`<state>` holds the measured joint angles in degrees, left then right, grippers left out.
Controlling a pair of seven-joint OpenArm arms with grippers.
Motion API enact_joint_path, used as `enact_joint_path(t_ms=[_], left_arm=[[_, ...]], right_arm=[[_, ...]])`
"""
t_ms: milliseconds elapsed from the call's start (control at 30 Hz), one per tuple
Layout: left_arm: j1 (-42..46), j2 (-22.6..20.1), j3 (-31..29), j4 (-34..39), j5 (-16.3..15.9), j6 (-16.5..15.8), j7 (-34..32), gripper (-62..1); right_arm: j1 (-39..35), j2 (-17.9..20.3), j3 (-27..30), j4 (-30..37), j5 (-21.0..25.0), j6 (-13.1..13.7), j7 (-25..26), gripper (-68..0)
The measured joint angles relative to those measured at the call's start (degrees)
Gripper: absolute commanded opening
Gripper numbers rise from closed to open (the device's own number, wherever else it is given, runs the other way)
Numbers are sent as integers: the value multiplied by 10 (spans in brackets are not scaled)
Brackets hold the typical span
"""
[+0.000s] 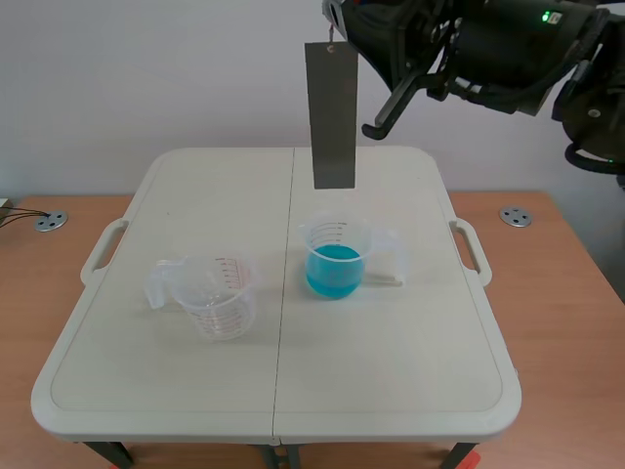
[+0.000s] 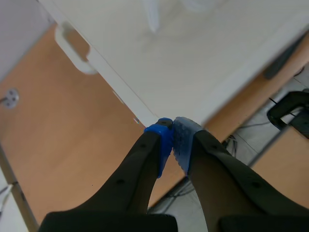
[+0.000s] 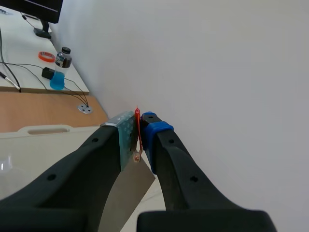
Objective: Hold the metal plate by the orange handle, dip it into the blue solution, take it out and point at it, then put the plate back in the beaker on the left.
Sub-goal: 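Raise the plate and point at it, then put the plate into the left beaker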
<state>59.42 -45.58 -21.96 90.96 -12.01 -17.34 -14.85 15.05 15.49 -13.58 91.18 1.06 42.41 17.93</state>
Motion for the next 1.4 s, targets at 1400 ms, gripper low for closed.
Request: enact_joint_path(t_ms=[1400], left_arm=[[80, 276, 38, -62, 116, 2, 3, -594]], right_arm=[[6, -123, -157, 0, 0, 0, -85, -662]])
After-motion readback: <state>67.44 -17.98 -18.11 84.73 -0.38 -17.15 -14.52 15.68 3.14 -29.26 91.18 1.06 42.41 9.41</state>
